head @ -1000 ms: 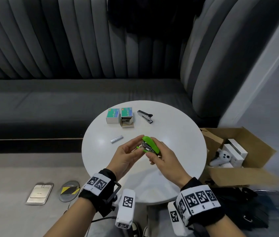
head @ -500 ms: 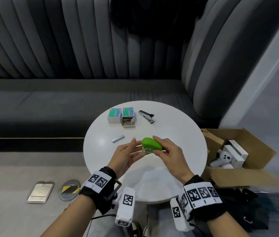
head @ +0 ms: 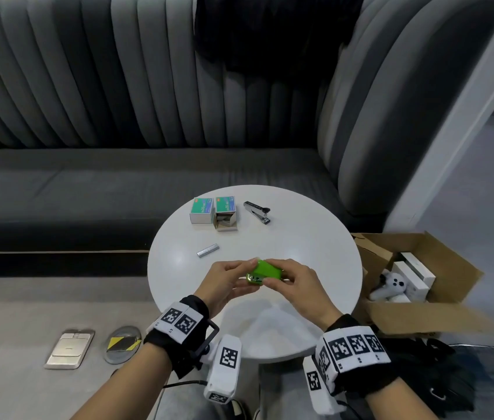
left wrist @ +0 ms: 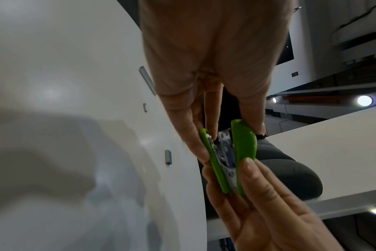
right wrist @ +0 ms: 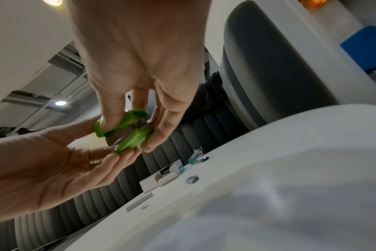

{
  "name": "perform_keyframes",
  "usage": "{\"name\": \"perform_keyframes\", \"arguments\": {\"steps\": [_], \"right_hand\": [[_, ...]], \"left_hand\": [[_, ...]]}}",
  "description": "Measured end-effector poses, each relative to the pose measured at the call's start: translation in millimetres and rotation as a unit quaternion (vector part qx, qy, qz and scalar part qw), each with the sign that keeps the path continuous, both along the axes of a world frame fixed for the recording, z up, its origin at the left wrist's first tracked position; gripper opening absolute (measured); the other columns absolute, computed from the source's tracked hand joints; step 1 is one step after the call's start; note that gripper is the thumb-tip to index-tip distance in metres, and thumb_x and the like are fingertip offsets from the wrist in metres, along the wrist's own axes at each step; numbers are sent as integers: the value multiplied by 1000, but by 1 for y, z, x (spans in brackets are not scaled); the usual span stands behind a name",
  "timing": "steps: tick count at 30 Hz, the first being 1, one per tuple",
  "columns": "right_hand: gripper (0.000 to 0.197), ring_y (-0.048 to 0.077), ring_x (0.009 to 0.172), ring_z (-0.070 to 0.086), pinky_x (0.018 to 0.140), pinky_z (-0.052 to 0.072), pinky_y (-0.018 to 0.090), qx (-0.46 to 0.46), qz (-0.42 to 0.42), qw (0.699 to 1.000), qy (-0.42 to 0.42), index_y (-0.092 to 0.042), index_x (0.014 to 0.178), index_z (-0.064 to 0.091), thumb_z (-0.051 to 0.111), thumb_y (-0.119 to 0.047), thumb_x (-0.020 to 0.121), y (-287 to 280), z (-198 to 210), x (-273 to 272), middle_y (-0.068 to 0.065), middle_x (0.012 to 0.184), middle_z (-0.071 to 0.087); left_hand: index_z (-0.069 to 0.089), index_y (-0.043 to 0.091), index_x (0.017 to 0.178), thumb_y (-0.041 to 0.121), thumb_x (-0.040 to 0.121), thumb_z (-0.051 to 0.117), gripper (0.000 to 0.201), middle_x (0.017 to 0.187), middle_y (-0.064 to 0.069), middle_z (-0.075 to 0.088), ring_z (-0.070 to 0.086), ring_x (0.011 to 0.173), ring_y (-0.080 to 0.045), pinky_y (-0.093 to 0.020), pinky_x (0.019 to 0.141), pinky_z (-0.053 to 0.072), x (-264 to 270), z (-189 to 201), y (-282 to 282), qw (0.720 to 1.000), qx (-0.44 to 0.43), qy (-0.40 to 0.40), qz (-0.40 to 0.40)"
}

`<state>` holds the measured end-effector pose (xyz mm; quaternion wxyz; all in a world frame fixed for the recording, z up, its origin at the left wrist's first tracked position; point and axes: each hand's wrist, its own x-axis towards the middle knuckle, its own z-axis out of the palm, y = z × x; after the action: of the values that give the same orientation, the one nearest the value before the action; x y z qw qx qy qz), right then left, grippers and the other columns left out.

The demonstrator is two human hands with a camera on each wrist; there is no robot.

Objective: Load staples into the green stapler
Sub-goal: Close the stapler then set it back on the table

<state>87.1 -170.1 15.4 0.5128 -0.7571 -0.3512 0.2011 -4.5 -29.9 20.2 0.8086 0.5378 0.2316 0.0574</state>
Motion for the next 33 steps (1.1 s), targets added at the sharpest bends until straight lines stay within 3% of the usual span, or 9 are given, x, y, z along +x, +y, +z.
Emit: {"name": "perform_keyframes", "arguments": {"steps": [4, 7, 12, 17, 22, 27, 33], "right_hand": [[34, 19, 98, 60, 82, 47, 20, -38, 7, 998, -51, -13, 115, 63, 68, -15, 81, -2, 6, -5, 7, 109, 67], [33, 19, 95, 61, 83, 48, 25, -64, 21, 994, -92, -15, 114, 63, 67, -18, 81, -5, 13, -10, 5, 105, 69], [31, 16, 81, 57, 72, 43, 18, -73, 5, 989, -131, -14, 111, 62, 67, -21, 82, -11, 26, -19, 8, 100, 70], [33, 22, 95, 62, 85, 48, 28, -55, -9, 991, -118, -13, 114, 62, 67, -19, 82, -22, 38, -33, 8, 105, 69], [29, 23, 93, 62, 82, 45, 29, -74, 0, 984, -162, -10, 109, 65, 65, -22, 83, -30, 43, -45, 10, 101, 71], [27, 26, 93, 64, 85, 48, 32, -61, -41, 984, -159, -7, 108, 65, 64, -17, 83, -35, 47, -46, 12, 100, 71], [26, 28, 94, 64, 89, 50, 39, -56, -100, 985, -130, -5, 105, 66, 66, -17, 82, -41, 48, -26, 15, 98, 71]], "left_hand": [[69, 10, 91, 19, 85, 60, 14, 87, -8, 72, 69, 71, -17, -19, 66, 57, -4, 4, -5, 1000, 31, 3, 0], [67, 11, 93, 21, 84, 62, 14, 91, -11, 69, 63, 76, -24, -18, 66, 58, -6, 9, -9, 998, 59, 8, -4], [67, 12, 92, 23, 86, 59, 14, 91, -12, 68, 60, 77, -25, -17, 65, 58, -14, 19, -19, 997, 83, -2, -2], [66, 9, 93, 21, 87, 58, 16, 93, -12, 68, 65, 71, -17, -17, 67, 58, -26, 28, -29, 995, 96, -25, 4], [63, 3, 105, 23, 89, 55, 27, 101, -17, 66, 65, 79, -22, -18, 67, 58, -36, 29, -38, 994, 108, -29, 12], [61, 9, 102, 29, 91, 51, 25, 89, -9, 68, 66, 75, -18, -24, 74, 56, -40, 29, -43, 993, 100, -42, 48], [57, 5, 117, 22, 92, 50, 30, 102, -8, 61, 57, 88, -16, -23, 74, 48, -37, 16, -37, 967, 245, -8, 73]]}}
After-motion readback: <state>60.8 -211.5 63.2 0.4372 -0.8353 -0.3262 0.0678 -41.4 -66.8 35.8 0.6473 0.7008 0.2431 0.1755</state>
